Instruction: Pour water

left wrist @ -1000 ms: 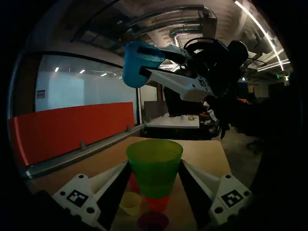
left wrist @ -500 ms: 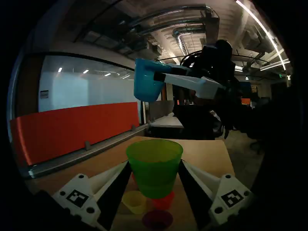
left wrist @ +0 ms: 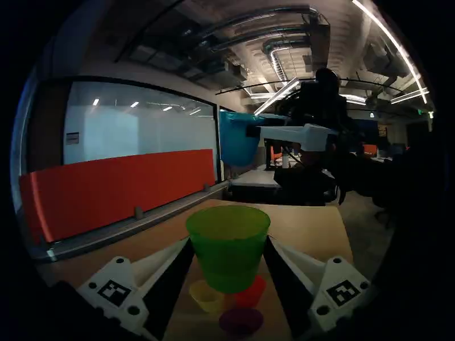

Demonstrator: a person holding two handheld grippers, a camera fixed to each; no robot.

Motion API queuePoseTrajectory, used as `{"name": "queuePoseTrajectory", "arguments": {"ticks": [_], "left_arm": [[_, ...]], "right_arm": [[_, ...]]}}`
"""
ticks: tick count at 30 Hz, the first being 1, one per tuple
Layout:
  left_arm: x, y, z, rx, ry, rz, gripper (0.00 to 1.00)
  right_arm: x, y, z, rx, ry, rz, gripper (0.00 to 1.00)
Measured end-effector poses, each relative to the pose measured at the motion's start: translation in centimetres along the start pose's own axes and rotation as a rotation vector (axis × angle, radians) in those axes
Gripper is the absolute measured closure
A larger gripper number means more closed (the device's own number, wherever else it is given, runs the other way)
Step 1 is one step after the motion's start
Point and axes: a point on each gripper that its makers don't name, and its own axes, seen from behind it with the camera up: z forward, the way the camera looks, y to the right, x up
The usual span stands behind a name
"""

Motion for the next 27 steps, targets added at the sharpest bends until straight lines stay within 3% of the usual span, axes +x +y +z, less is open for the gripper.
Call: {"name": "queuePoseTrajectory", "arguments": {"ticks": [12, 27], "left_arm": [[-1.0, -2.8, -1.8, 0.077, -0.023, -0.009, 0.18], [-5.1, -5.6, -3.6, 0.155, -0.122, -0.019, 0.18]], "right_arm": [[-3.4, 1.1, -2.6, -0.037, -0.048, 0.058, 0.11], [-10.0, 1.6, -4.8, -0.078, -0.153, 0.141, 0.11]]}}
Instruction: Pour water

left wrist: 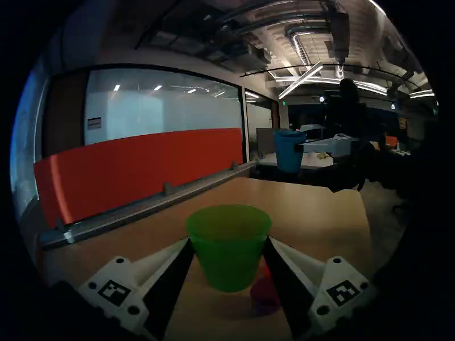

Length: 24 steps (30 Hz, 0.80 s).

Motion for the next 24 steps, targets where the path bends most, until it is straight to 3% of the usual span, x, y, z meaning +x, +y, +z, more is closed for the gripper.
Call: {"name": "queuePoseTrajectory", "arguments": {"ticks": [24], "left_arm": [[-7.5, -1.5, 2.3, -0.008, -0.193, -0.006, 0.18]], "right_arm": [[-13.3, -1.3, 1.1, 0.059, -0.227, 0.117, 0.10]]}}
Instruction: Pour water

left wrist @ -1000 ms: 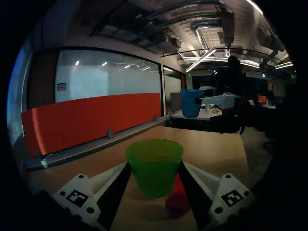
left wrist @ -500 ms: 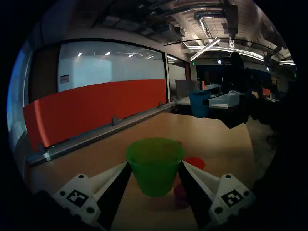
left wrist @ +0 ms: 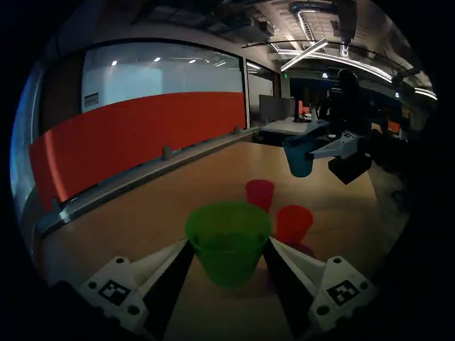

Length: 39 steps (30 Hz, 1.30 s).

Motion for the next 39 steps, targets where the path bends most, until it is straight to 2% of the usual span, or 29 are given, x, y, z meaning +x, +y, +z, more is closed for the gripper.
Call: {"name": "queuePoseTrajectory", "arguments": {"ticks": [10, 19, 27, 39], "left_arm": [[-4.1, -0.1, 1.5, -0.023, -0.115, -0.001, 0.17], [-6.8, -0.4, 2.5, -0.037, -0.199, 0.013, 0.17], [-8.1, -0.5, 3.3, -0.051, -0.231, 0.009, 0.17], [-9.4, -0.3, 4.2, -0.064, -0.248, 0.003, 0.17]], "right_arm": [[-3.9, -0.3, 1.2, 0.032, -0.084, 0.033, 0.10], [-6.3, -0.7, 2.1, 0.060, -0.151, 0.049, 0.11], [-7.8, -1.2, 2.6, 0.083, -0.190, 0.060, 0.11], [-8.2, -1.4, 3.0, 0.089, -0.205, 0.059, 0.10]]}}
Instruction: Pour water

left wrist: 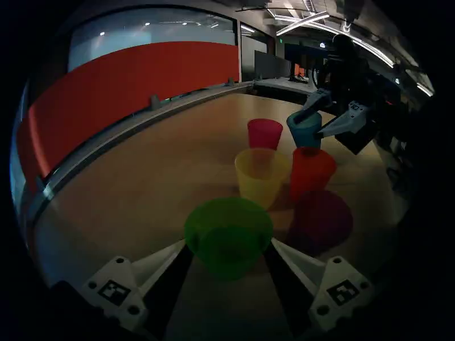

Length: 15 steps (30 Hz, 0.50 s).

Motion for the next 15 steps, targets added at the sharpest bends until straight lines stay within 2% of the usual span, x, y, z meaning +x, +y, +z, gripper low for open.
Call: {"name": "queuePoseTrajectory", "arguments": {"ticks": [15], "left_arm": [[-0.80, 0.13, 0.15, -0.001, -0.009, 0.006, 0.17]], "right_arm": [[-0.57, -0.14, 0.62, -0.001, -0.023, -0.002, 0.10]]}}
